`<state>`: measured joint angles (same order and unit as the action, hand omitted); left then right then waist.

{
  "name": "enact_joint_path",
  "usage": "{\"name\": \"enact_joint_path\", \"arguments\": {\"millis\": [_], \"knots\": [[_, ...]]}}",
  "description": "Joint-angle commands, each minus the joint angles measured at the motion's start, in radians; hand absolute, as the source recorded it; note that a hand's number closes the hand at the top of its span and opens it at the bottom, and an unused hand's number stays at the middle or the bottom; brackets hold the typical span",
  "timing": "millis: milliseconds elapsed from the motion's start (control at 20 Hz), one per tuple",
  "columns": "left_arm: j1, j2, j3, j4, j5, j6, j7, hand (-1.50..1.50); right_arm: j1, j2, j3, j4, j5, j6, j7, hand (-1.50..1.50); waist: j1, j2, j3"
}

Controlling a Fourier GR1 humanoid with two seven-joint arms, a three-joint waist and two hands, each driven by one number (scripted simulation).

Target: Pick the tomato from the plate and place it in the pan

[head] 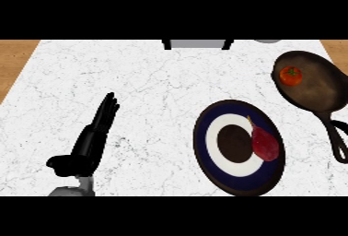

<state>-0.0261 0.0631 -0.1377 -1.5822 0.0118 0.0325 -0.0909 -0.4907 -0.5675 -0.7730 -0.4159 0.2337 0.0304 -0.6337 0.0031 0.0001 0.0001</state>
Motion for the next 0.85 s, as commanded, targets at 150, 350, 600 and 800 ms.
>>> {"name": "enact_joint_path", "arguments": {"millis": [150,350,600,800], "knots": [[-0.006,-0.029,-0.003,0.025,-0.026,0.002,-0.028,0.0,0.031,0.014,0.088,-0.083,-0.053,-0.062,0.074,-1.5,0.001,0.001,0.0],[-0.06,-0.023,0.043,0.089,0.0,-0.025,-0.044,0.0,0.076,0.024,0.132,-0.133,-0.07,-0.075,0.102,-1.5,-0.002,0.001,0.0],[-0.058,-0.051,0.007,0.062,-0.05,0.011,-0.001,0.0,0.162,0.068,0.175,-0.253,-0.099,-0.105,0.106,-1.5,-0.005,0.0,0.0],[-0.058,-0.041,0.018,0.049,-0.026,-0.007,-0.001,0.0,0.166,0.059,0.192,-0.216,-0.065,-0.199,0.062,-1.5,-0.001,0.001,0.0]]}}
